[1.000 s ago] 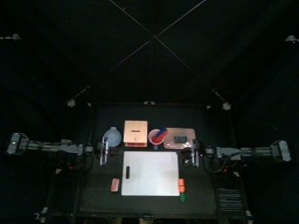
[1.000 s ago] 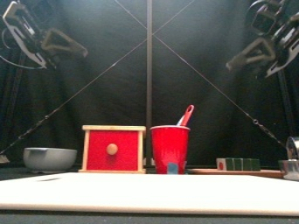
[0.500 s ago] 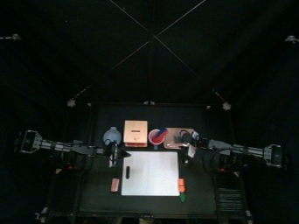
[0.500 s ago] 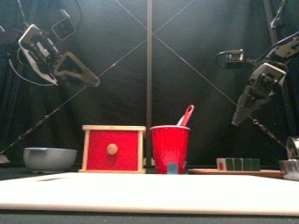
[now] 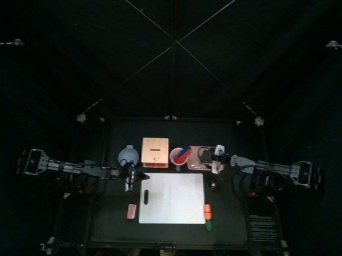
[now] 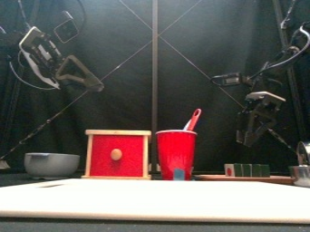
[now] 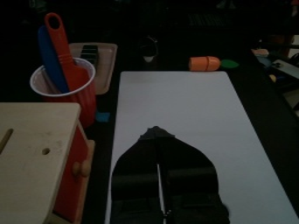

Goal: Place sushi on board then cut the sushi with the knife then place the pieces on the plate
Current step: Place the sushi on the board

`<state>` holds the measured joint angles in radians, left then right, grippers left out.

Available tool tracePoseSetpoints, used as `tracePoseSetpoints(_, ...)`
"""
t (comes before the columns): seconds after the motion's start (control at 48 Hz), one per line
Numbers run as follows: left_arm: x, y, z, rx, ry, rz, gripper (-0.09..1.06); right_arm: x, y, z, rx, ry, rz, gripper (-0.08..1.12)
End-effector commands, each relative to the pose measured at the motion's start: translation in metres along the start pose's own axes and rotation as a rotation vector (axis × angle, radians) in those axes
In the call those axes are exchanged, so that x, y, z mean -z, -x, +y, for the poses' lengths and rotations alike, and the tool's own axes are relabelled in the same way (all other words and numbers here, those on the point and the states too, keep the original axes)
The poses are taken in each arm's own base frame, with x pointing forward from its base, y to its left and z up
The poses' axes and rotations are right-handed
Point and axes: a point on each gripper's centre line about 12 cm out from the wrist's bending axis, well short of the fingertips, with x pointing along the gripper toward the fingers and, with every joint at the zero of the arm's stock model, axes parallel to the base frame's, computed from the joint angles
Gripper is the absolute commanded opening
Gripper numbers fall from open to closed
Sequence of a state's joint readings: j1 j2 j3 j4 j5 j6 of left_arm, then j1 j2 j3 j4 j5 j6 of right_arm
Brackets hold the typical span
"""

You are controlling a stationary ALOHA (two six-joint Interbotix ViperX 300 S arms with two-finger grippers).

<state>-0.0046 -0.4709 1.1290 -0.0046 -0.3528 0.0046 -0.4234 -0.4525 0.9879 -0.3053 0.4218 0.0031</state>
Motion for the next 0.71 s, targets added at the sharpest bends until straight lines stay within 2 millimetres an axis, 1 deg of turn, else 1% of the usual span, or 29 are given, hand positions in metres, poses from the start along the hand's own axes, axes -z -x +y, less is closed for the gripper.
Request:
tracePoseSetpoints(0.021,-0.009,-0.002,0.0,0.001,0.003,-0.031,0.0,-0.005,-0.005,-0.007,0.017,0.002,0.008,1.02)
tracePoseSetpoints(0.188,-0.009,-0.002,0.0,0.001,0.003,-0.031,0.0,0.001,-0.021,-0.008,-0.007,0.036,0.069,1.02)
tracePoseSetpoints(0.458,-0.007,-0.002,0.0,0.001,0.007,-0.026,0.0,0.006,-0.04,-0.019,-0.06,0.026,0.104,1.01)
tracePoseSetpoints(0.708,-0.005,-0.001,0.0,0.0,0.009,-0.02,0.0,0.017,-0.055,-0.016,-0.122,0.012,0.134,1.01)
